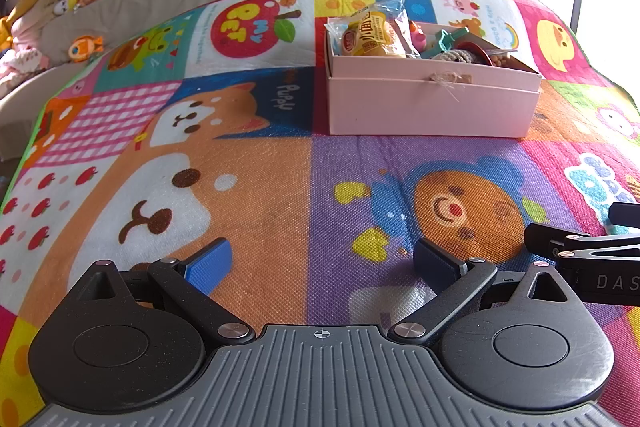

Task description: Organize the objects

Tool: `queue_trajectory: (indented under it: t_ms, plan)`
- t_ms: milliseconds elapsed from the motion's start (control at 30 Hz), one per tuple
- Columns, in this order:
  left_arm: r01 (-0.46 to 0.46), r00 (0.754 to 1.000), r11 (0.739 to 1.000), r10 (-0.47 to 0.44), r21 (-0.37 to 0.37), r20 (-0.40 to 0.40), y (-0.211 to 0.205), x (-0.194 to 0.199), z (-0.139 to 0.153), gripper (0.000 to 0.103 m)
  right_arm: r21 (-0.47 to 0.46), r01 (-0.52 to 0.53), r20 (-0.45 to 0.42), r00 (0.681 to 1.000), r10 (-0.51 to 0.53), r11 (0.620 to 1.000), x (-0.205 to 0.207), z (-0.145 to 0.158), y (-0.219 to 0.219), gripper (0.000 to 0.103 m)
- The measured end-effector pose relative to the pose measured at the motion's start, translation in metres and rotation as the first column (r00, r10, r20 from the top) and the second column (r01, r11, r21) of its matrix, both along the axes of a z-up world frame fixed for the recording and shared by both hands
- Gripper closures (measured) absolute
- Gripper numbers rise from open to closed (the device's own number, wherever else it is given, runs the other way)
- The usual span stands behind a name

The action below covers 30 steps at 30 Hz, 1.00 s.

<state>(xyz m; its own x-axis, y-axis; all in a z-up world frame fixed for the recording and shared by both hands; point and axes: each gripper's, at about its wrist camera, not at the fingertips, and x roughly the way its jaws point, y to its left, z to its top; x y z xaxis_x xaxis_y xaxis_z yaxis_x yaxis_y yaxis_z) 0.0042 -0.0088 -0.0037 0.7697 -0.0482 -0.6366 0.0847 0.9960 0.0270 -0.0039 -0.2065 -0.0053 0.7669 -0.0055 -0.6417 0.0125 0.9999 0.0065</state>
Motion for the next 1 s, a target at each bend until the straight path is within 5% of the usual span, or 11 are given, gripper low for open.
queue_trajectory:
  t_ms: [1000]
  plan:
    - [0.000,1.000,1.000,0.000,0.000,0.000,0.0001,0.0000,0.0000,0.002,0.000,0.000,0.000,1.000,0.000,1.000,-0.0001,0.0001,0.0001,0.000]
